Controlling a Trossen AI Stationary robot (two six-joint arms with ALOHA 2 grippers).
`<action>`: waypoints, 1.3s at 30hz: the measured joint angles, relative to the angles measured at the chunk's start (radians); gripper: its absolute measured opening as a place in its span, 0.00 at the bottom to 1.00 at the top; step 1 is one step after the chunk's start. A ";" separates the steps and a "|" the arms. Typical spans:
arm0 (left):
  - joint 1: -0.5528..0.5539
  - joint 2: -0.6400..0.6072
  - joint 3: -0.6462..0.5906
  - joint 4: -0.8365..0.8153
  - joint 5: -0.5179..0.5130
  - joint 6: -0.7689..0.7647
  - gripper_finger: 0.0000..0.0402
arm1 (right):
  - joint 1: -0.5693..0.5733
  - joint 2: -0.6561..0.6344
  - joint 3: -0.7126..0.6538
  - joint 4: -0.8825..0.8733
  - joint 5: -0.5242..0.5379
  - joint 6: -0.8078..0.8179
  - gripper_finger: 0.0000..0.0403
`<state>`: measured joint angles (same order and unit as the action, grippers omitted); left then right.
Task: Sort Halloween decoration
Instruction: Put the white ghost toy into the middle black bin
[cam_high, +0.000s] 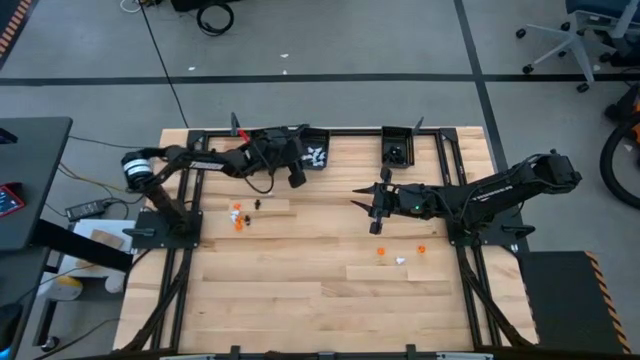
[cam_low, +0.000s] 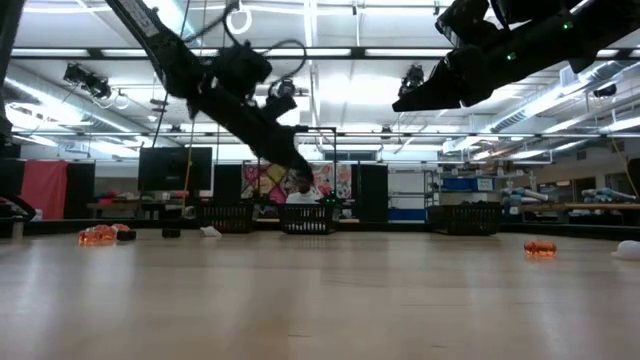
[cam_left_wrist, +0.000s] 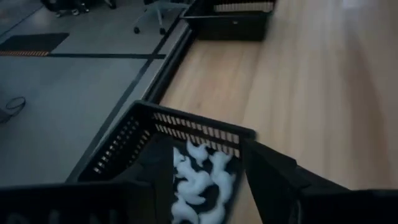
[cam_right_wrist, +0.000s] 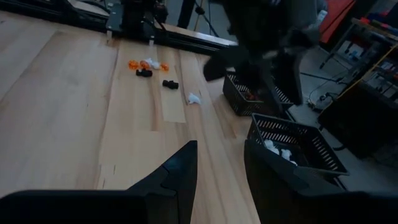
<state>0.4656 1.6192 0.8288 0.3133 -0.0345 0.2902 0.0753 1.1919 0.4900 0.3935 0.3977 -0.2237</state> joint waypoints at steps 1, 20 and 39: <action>-0.014 -0.025 0.000 -0.042 -0.014 0.013 0.42 | 0.000 0.000 0.000 0.000 0.000 0.000 0.34; -0.115 -0.111 -0.001 -0.788 -0.056 -0.265 0.37 | 0.000 0.000 0.000 0.000 0.000 0.011 0.34; -0.100 -0.013 -0.069 -0.712 -0.135 -0.506 0.43 | 0.000 0.000 0.000 0.001 -0.001 0.011 0.34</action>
<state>0.3656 1.6062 0.7601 -0.3992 -0.1697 -0.2160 0.0751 1.1919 0.4900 0.3943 0.3969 -0.2127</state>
